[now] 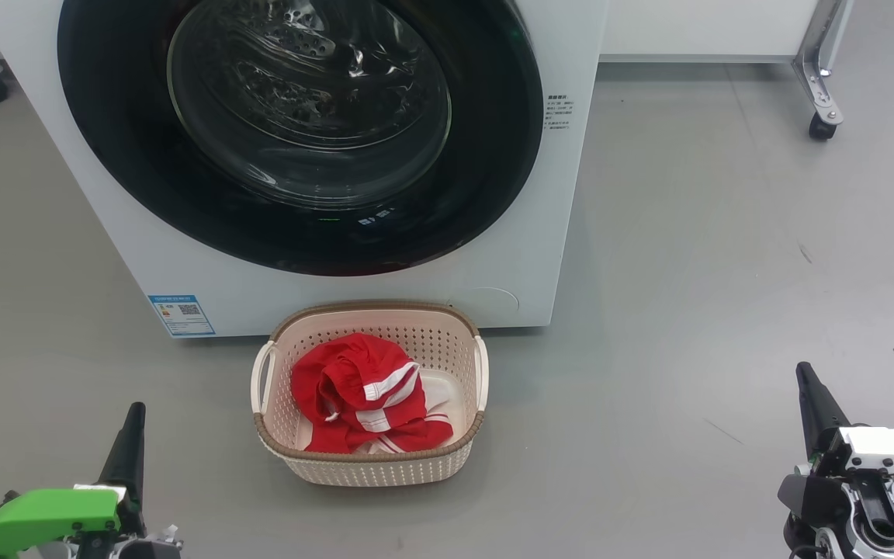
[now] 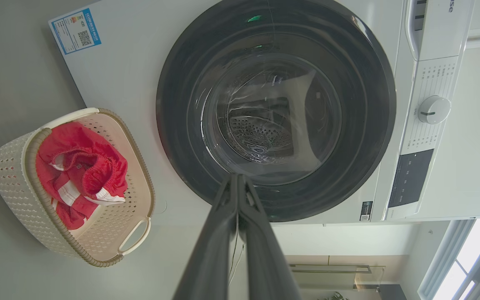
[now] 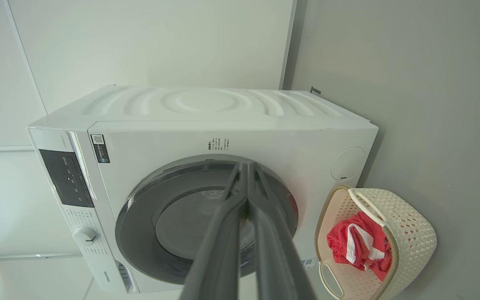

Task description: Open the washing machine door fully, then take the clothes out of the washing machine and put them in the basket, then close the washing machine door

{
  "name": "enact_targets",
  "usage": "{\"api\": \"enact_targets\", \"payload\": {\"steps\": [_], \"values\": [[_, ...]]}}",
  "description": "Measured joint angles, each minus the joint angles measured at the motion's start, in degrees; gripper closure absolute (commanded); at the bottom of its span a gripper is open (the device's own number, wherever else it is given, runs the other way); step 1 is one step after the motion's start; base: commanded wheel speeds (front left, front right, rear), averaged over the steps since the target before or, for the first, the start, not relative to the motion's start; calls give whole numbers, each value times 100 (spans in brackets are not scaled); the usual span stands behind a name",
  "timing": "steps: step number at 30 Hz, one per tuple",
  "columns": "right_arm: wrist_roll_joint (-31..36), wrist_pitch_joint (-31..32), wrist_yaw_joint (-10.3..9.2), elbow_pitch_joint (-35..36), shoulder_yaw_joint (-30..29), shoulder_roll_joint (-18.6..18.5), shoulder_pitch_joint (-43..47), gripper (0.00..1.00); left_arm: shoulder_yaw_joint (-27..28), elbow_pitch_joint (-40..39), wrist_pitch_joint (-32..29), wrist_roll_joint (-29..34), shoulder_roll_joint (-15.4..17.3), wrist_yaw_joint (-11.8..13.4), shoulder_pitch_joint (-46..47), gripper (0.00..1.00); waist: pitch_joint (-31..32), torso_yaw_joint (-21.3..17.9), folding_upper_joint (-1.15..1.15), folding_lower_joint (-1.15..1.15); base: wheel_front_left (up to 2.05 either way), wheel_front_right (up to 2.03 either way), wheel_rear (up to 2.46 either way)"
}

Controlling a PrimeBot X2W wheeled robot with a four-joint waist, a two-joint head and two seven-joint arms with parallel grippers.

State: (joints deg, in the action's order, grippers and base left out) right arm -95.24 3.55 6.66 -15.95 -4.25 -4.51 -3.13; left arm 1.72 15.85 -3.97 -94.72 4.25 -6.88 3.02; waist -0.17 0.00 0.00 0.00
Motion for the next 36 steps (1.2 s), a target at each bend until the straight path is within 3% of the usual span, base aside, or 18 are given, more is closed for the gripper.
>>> {"api": "enact_targets", "payload": {"steps": [36], "values": [[7, 1, 1, 10, -26, 11, 0, 100, 9, -4, -2, 1, -14, 0, 0, 100, 0, 0, 0, 0, 0, 0, 0]]}}
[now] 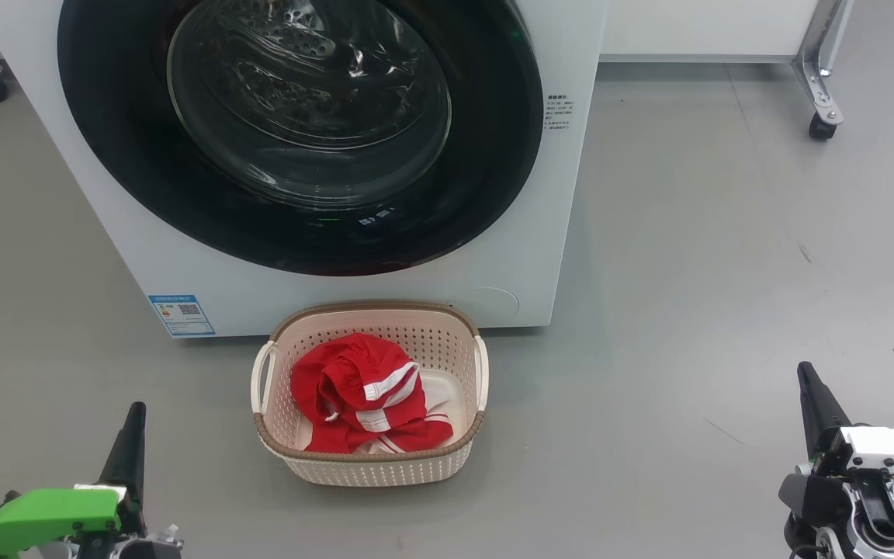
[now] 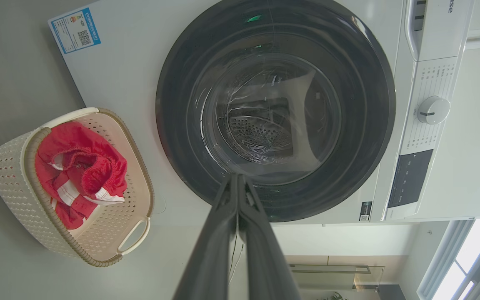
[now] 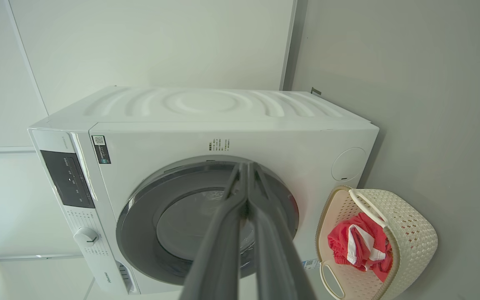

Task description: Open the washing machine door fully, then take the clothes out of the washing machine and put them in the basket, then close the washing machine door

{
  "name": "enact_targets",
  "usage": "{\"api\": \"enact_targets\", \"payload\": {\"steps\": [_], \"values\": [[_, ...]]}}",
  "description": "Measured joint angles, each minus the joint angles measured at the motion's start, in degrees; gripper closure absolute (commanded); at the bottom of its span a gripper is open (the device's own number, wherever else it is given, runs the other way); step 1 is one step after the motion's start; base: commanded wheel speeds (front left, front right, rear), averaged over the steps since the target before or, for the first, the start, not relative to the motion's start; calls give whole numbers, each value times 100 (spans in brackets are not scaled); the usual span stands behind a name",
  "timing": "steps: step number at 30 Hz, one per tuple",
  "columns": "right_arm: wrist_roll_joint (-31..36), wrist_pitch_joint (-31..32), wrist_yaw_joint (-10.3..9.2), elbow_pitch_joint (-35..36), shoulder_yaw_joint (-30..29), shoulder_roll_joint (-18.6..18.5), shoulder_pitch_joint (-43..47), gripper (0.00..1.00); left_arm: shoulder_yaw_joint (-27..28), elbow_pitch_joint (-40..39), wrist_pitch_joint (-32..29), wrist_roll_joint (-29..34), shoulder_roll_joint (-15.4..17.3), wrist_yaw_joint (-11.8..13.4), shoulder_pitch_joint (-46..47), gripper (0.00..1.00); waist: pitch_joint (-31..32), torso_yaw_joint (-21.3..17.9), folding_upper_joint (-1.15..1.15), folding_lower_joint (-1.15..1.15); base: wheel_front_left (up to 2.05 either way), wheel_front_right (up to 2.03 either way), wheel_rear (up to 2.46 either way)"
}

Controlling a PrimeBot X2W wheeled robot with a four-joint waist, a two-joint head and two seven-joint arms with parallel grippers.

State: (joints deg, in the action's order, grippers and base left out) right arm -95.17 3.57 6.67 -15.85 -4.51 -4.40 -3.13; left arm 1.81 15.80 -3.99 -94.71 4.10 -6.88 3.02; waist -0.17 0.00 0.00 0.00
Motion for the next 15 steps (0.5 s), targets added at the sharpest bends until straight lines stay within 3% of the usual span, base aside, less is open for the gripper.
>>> {"api": "enact_targets", "payload": {"steps": [15], "values": [[9, 1, 0, 2, -7, 14, 0, 100, 5, -3, 0, 0, -2, 0, 0, 100, 0, 0, 0, 0, 0, 0, 0]]}}
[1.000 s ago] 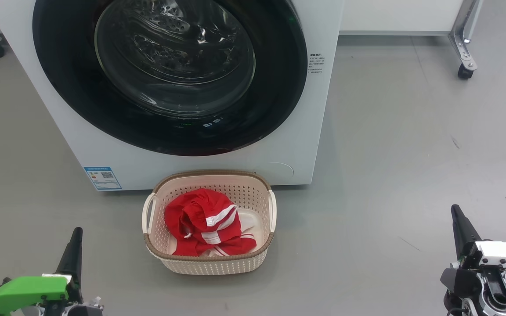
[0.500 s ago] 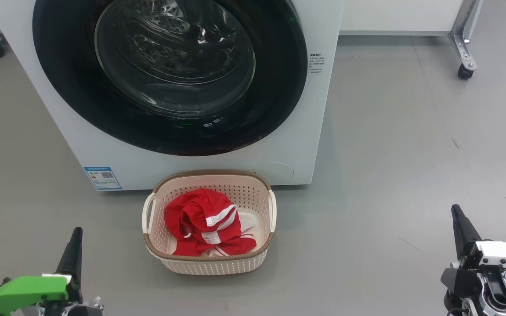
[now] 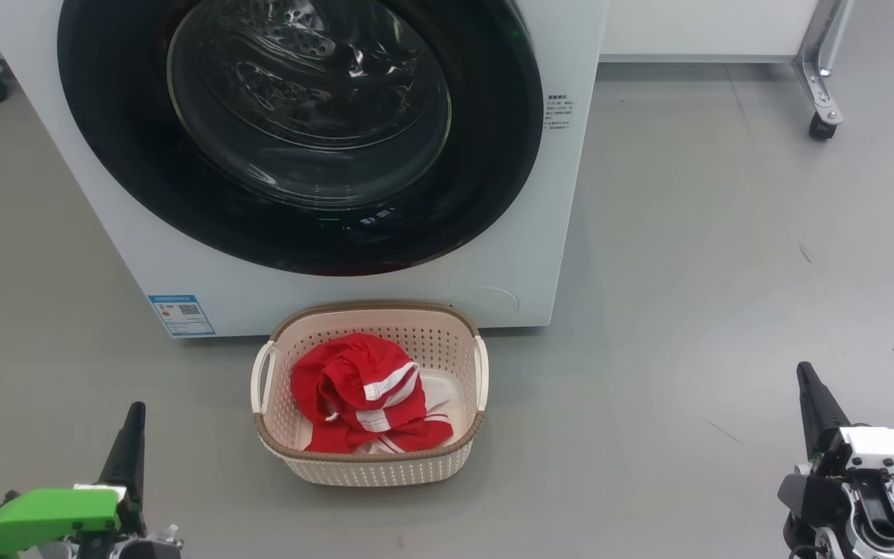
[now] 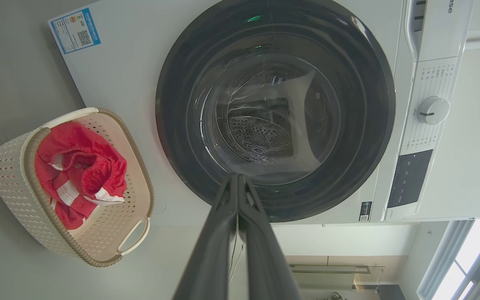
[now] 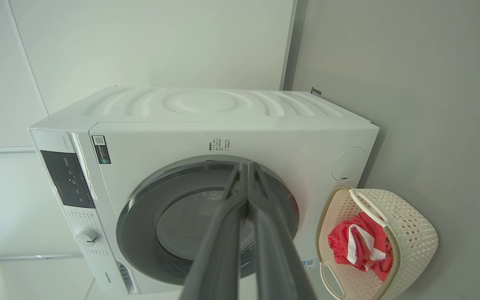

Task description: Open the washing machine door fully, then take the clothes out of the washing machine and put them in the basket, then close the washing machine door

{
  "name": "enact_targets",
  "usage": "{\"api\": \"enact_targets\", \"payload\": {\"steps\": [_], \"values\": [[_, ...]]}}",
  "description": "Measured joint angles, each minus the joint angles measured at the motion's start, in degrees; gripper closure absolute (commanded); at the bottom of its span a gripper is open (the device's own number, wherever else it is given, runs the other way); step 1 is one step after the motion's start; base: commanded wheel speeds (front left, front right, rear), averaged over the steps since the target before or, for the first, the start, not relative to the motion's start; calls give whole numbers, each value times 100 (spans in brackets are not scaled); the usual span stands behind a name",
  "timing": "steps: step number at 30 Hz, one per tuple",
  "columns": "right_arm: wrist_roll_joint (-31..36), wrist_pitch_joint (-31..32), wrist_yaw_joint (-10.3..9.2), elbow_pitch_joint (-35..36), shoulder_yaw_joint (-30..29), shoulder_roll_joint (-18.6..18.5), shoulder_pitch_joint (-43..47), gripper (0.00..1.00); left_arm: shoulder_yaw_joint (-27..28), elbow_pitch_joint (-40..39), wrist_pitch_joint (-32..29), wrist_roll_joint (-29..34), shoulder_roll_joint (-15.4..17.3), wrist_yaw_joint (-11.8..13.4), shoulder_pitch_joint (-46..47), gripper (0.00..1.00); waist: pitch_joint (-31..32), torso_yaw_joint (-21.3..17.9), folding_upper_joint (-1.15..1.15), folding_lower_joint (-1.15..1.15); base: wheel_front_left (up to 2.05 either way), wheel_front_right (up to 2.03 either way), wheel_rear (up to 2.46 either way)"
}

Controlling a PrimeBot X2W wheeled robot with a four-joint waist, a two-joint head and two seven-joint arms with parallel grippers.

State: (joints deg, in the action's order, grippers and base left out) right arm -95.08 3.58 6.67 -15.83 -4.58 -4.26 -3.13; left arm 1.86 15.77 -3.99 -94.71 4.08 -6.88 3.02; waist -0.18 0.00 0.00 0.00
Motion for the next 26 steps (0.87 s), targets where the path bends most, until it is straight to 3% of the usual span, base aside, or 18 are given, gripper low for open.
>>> {"api": "enact_targets", "payload": {"steps": [26], "values": [[1, 15, 0, 1, -13, 15, 0, 100, 9, -3, -8, 0, -12, 0, 0, 100, 0, 0, 0, 0, 0, 0, 0]]}}
